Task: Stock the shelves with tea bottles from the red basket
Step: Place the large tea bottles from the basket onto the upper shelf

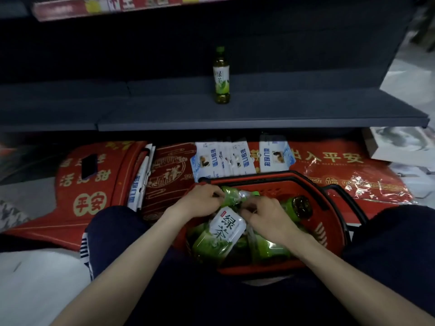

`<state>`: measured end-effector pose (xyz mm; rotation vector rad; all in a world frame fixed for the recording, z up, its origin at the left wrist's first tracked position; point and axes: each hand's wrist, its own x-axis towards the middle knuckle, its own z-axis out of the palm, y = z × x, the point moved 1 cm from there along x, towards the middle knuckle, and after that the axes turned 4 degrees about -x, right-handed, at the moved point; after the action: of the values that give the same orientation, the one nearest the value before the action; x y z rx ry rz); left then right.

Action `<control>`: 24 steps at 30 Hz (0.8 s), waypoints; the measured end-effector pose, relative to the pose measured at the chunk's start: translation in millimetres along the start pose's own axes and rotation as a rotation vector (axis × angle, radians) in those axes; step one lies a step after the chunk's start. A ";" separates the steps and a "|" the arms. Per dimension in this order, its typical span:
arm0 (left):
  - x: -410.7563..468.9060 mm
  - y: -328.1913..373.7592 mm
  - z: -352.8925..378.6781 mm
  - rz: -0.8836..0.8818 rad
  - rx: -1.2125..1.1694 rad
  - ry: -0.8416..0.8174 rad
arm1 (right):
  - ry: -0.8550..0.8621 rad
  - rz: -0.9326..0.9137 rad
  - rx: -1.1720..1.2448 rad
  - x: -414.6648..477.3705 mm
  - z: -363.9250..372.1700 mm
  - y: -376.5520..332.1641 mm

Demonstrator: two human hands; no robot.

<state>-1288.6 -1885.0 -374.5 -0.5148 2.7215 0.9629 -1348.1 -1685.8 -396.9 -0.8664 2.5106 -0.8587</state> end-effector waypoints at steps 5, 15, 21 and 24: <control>3.4 -19.2 6.8 -0.233 -0.150 -0.271 | -0.147 0.256 0.208 -6.2 25.3 8.8; 32.3 -52.6 29.2 -0.291 -0.371 -0.430 | -0.317 0.607 0.888 10.9 75.5 12.7; 32.0 -52.9 31.7 -0.262 -0.335 -0.445 | -0.176 0.598 0.888 14.8 88.9 15.3; 30.9 -55.9 31.2 -0.244 -0.309 -0.439 | -0.139 0.556 0.882 11.5 89.4 13.9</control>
<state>-1292.6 -1913.5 -439.5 -0.5889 2.0843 1.2624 -1318.7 -1722.9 -474.8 0.0597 1.7760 -1.4246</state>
